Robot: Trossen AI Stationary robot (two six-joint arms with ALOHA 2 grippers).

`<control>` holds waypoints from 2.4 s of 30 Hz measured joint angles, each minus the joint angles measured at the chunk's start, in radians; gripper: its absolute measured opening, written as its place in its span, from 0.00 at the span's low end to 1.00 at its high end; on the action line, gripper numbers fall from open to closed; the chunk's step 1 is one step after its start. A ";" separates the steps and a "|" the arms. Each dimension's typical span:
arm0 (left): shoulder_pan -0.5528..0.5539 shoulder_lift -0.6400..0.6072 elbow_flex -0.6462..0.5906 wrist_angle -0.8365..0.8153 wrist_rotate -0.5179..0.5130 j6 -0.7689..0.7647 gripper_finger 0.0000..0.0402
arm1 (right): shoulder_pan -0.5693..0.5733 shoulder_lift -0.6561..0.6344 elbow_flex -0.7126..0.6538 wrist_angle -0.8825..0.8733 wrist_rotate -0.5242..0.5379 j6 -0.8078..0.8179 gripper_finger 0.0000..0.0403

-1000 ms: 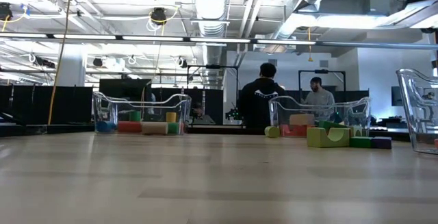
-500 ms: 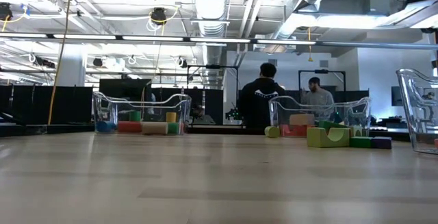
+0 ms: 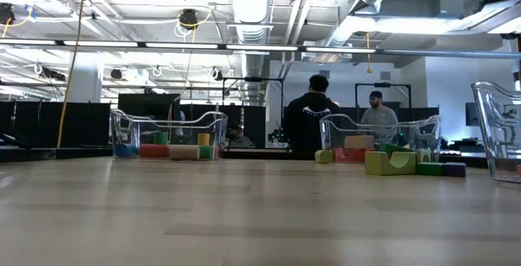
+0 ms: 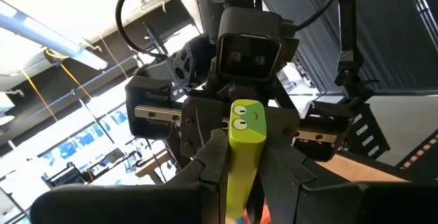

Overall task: Sort blocks by size
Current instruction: Put the light green rectangular block into the bottom transparent bin

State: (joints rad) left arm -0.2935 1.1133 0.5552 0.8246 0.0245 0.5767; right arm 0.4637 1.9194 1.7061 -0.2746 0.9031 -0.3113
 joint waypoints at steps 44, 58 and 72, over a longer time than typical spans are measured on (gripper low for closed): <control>0.002 -0.002 -0.035 -0.391 -0.006 -0.133 0.57 | 0.309 -0.125 -0.010 -1.299 -0.703 1.415 0.25; 0.002 -0.002 -0.038 -0.458 -0.004 -0.151 0.57 | 0.433 -0.135 -0.164 -1.297 -0.931 1.754 0.25; 0.002 -0.002 -0.038 -0.469 -0.004 -0.110 0.57 | 0.510 -0.134 -0.274 -1.275 -0.966 1.886 0.25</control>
State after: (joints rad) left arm -0.2920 1.1118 0.5175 0.3559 0.0200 0.4667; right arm 0.9741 1.7851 1.4320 -1.5493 -0.0627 1.5749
